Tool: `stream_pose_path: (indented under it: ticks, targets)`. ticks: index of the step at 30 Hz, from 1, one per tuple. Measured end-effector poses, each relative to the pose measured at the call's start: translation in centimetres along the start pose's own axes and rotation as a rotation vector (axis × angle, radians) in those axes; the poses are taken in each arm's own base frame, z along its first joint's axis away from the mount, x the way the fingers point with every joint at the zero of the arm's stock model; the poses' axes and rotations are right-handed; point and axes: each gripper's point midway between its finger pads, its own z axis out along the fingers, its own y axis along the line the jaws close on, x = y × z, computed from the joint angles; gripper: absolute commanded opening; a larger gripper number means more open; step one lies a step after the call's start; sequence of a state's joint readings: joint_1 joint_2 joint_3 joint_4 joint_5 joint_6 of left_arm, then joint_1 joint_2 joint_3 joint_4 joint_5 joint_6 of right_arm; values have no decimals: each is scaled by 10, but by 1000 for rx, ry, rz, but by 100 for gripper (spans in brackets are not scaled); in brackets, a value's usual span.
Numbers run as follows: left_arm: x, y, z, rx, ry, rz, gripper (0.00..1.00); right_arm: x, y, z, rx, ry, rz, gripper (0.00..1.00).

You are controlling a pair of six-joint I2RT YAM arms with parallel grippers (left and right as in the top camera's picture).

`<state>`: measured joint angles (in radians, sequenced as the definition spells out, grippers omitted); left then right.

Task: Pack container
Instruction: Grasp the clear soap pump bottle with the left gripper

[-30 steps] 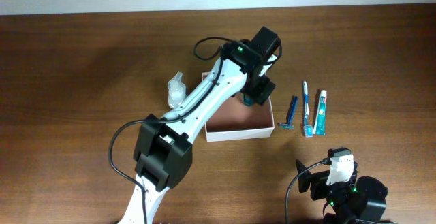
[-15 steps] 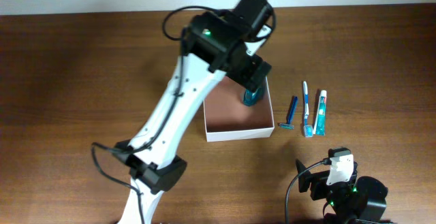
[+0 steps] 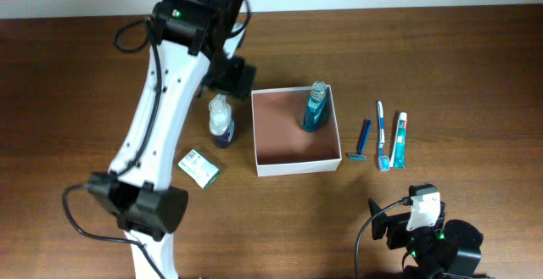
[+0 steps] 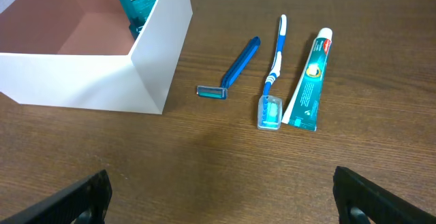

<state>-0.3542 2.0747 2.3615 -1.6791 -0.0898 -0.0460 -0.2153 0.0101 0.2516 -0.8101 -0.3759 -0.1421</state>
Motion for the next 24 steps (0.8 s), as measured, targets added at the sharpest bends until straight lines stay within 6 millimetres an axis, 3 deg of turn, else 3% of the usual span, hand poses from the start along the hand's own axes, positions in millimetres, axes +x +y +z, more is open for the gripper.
stream_pose_path:
  ticks: [5, 8, 13, 17, 20, 22, 24]
  targets:
    - [17, 15, 55, 1, 129, -43, 99, 0, 0, 0, 0, 0, 0, 99]
    - [15, 15, 87, 16, 129, -56, 97, 0, 0, 0, 0, 0, 1, 99]
    - [20, 7, 114, 52, 146, -62, 89, 0, 0, 0, 0, 0, 1, 99]
    - [25, 2, 129, 72, 156, -64, 62, 0, 0, 0, 0, 0, 0, 99]
    - [26, 1, 133, 79, 157, -66, 54, 0, 0, 0, 0, 0, 1, 99]
    - [26, 0, 133, 79, 157, -67, 41, 0, 0, 0, 0, 0, 0, 99]
    - [26, 0, 133, 80, 157, -66, 35, 0, 0, 0, 0, 0, 1, 99]
